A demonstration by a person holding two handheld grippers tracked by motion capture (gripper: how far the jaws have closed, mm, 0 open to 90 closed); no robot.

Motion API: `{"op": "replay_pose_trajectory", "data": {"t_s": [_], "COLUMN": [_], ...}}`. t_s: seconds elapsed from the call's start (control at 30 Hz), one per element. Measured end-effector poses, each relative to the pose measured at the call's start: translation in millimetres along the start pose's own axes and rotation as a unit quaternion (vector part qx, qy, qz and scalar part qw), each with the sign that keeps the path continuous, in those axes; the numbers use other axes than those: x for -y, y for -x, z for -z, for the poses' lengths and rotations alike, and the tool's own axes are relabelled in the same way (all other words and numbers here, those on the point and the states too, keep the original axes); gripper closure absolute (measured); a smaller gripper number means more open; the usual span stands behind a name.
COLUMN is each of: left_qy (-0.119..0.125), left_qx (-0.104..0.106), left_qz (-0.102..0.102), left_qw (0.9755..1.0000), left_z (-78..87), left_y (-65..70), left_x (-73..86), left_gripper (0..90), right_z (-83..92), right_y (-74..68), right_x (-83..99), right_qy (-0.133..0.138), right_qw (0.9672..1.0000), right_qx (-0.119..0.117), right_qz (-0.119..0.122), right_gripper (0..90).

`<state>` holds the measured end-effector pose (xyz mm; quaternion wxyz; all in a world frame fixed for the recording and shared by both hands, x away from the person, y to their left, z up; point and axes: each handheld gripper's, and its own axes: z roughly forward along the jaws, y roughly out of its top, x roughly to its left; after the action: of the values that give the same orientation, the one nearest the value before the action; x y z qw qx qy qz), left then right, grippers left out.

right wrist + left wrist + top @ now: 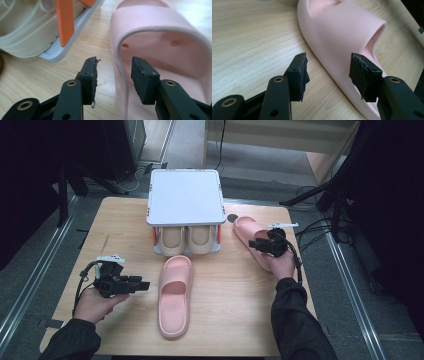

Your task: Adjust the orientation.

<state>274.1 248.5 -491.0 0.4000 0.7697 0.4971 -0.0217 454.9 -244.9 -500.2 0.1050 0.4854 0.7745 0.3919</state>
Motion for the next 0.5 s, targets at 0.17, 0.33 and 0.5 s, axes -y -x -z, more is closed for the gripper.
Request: {"op": "replay_pose_trajectory", "data": {"t_s": [0.17, 0.33, 0.5], "left_qy": [0.0, 0.001, 0.002], "left_qx": [-0.005, -0.01, -0.011], "left_qz": [0.005, 0.009, 0.012], "left_qw": [1.0, 0.9999, 0.9999], "left_z": [3.7, 5.9, 7.8], "left_y": [-1.7, -2.4, -3.1], "left_x": [4.6, 7.9, 9.4], "left_gripper": [47.4, 47.2, 47.1], "right_z": [-13.4, -24.8, -24.7], "right_y": [-3.3, -5.9, -1.5], "right_x": [-4.4, -7.7, -8.8], "right_qy": [-0.008, -0.018, -0.017], "right_qw": [0.9999, 0.9996, 0.9994], "right_qx": [0.006, 0.024, 0.031], "right_qz": [0.0, 0.003, -0.008], "right_gripper": [58.5, 62.1, 75.2]}}
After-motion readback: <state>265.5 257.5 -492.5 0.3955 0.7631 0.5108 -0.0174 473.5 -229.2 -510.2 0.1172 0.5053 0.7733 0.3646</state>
